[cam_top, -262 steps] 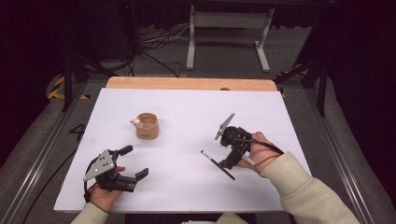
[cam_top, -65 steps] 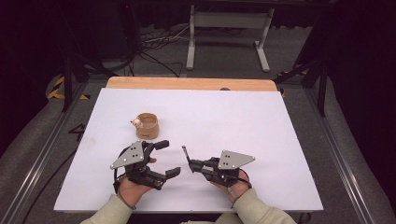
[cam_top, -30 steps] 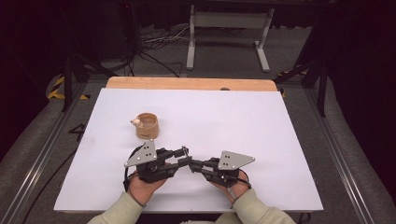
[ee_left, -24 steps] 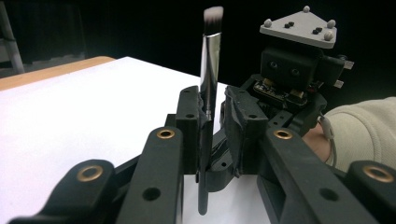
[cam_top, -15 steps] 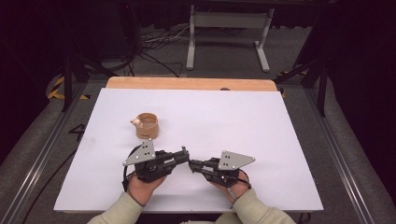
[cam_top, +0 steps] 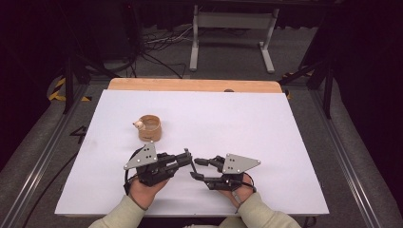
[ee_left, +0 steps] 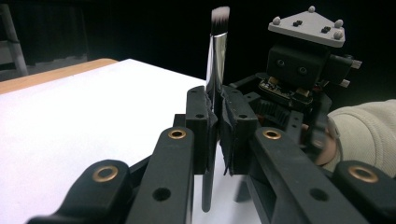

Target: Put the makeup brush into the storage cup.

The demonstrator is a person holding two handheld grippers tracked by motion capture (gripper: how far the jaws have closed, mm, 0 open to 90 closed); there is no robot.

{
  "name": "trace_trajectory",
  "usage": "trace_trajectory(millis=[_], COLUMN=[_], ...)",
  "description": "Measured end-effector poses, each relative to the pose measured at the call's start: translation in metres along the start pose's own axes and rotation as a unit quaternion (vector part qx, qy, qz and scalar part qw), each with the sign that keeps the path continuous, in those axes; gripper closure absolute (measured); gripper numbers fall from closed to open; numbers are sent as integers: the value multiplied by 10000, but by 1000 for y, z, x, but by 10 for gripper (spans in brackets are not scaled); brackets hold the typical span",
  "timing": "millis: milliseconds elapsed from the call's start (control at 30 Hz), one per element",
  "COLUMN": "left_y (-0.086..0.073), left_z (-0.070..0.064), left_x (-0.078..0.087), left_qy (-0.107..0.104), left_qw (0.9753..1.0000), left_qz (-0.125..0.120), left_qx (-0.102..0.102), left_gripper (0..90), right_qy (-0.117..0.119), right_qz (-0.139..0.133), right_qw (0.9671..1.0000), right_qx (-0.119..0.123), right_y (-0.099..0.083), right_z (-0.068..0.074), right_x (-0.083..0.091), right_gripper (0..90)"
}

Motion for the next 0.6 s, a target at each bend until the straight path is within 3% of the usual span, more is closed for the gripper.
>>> trace_trajectory(millis=[33, 67, 133, 233, 367, 600], left_y=[1, 1, 2, 3, 4, 10], left_z=[0, 1, 2, 4, 5, 13], left_x=[0, 1, 3, 4, 5, 10], left_qy=[27, 36, 72, 100, 138, 308], left_qw=[10000, 10000, 10000, 9999, 9999, 9995], left_qz=[-27, -33, -53, -57, -54, -98], left_qx=[-1, 2, -21, 29, 47, 74], left_gripper=[825, 825, 825, 825, 825, 825], right_qy=[-25, -89, -119, -323, -341, -461], right_qz=[17, -16, -34, -59, -153, -137], right_qw=[10000, 9999, 9999, 9993, 9990, 9982], right_qx=[-67, -99, -108, -162, -255, -364], right_y=[0, 1, 2, 4, 5, 3], right_z=[0, -1, -1, -5, -10, -13], right_x=[1, 2, 2, 7, 15, 33], right_gripper=[406, 297, 260, 102, 39, 37])
Point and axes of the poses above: each handheld gripper's, and its own axes: x roughly backward along the jaws, y roughly out of its top, z roughly to its left, the point moved 4 cm from there along -x, roughly forward along the jaws, and after that the axes turned 13 degrees about y, right-handed, at the moved point
